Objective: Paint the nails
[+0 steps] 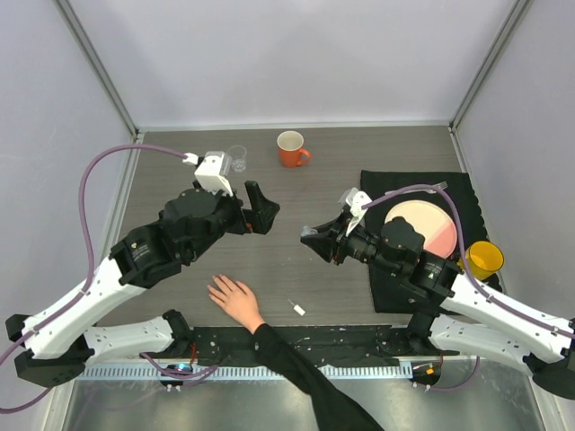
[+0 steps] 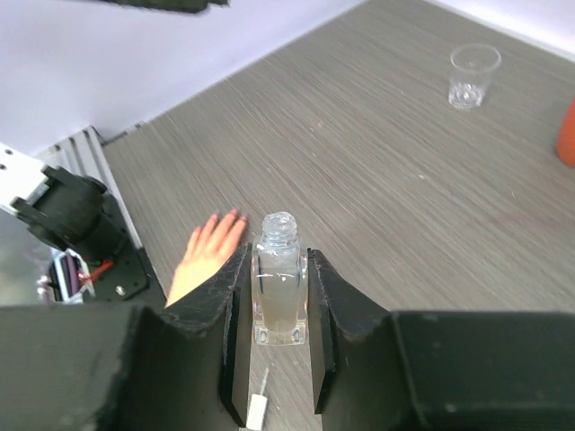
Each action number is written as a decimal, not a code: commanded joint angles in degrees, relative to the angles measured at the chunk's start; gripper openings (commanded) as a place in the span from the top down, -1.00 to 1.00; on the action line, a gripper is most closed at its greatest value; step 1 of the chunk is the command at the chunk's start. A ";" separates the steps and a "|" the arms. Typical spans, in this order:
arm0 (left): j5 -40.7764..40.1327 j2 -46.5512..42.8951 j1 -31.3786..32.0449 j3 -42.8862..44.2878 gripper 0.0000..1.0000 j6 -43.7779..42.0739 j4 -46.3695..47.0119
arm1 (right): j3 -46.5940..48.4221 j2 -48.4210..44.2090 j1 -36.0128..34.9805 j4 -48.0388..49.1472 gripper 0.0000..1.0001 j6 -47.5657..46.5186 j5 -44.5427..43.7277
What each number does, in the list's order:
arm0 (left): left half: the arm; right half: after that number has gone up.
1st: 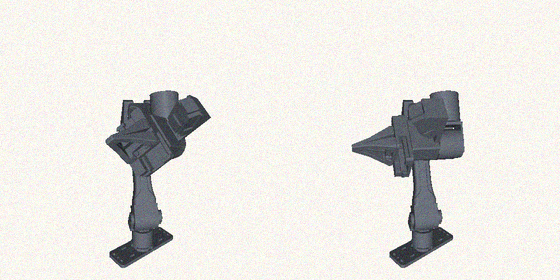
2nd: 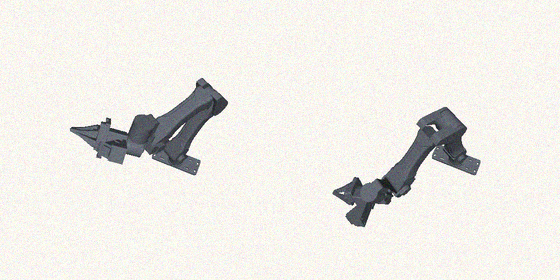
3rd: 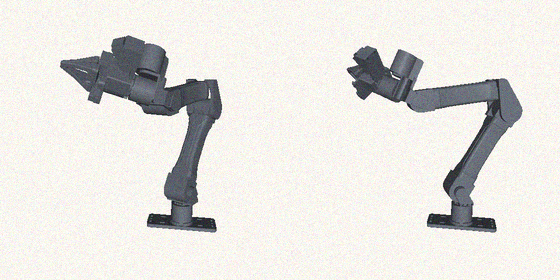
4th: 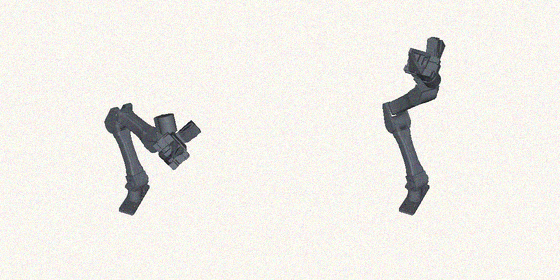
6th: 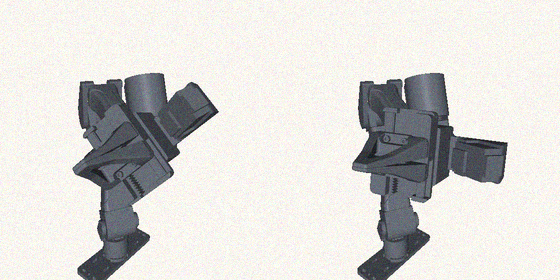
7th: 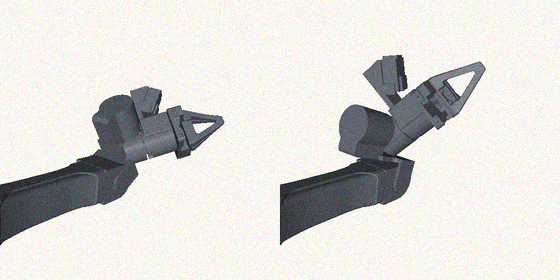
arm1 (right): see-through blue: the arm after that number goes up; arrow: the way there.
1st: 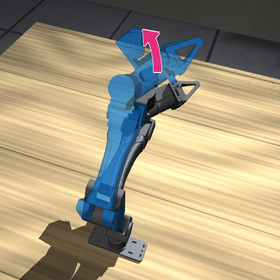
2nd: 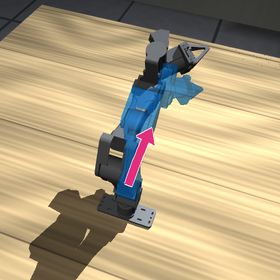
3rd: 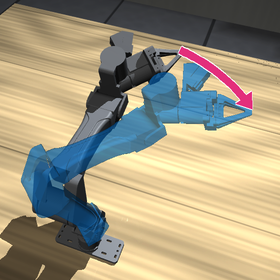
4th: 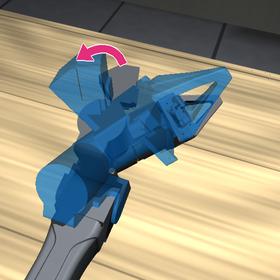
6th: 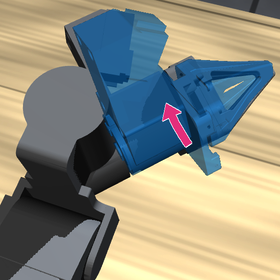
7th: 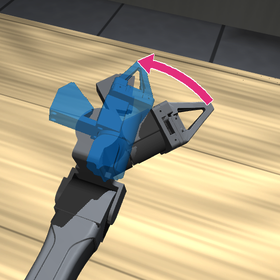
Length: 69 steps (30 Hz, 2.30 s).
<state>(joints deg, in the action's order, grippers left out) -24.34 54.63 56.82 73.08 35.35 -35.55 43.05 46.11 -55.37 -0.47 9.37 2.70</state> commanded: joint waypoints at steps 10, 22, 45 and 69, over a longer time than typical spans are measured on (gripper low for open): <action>-2.57 7.23 -2.06 10.49 -0.77 14.37 -24.55 | -5.34 -11.38 0.27 2.23 0.98 -2.25 -25.71; 9.49 20.23 3.55 -5.32 -0.42 31.25 -13.85 | -0.60 -17.19 0.27 -8.05 0.98 -0.32 -38.82; -3.15 45.73 18.85 4.32 -0.03 59.33 -23.66 | 2.74 -23.34 0.27 -20.79 0.98 4.26 -37.77; 18.99 39.41 16.84 -1.37 -0.13 -50.10 -14.11 | 6.61 -27.21 0.27 -23.79 0.98 3.82 -35.22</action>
<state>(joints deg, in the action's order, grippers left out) -3.05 94.96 74.72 70.72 -1.91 -52.97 47.03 19.09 -55.27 -25.19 12.71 -33.01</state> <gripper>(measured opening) 0.573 0.300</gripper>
